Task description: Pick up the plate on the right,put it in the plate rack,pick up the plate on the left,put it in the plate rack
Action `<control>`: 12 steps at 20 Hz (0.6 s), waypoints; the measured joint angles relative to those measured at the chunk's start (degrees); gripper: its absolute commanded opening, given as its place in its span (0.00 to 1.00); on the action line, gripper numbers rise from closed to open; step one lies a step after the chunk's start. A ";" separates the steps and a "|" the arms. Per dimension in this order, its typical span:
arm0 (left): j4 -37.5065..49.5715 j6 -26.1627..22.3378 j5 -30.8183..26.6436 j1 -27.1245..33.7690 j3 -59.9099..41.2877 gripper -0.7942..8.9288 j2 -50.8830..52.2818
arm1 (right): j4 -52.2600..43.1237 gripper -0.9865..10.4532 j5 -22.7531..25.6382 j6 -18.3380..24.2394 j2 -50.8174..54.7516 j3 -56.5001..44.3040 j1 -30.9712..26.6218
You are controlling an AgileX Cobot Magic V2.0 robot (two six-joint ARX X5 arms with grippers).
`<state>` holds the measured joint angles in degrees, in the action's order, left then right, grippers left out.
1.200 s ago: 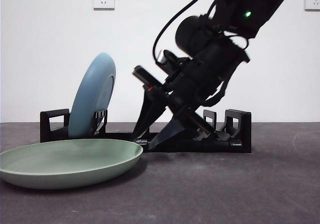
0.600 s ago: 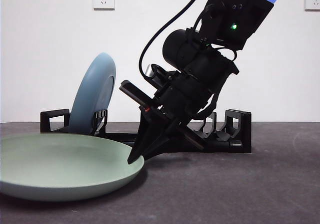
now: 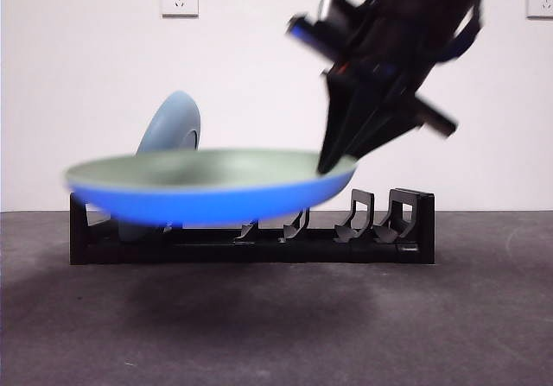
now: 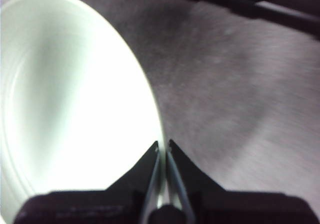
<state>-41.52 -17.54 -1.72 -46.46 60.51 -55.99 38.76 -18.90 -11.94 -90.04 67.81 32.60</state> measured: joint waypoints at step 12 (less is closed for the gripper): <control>1.01 -0.04 -12.83 -25.79 0.00 0.33 -19.04 | 8.55 0.08 -0.17 2.34 9.55 0.00 -3.85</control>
<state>-40.51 -17.58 -14.55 -72.25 60.51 -75.02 47.31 -19.07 -9.61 -80.49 67.81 28.75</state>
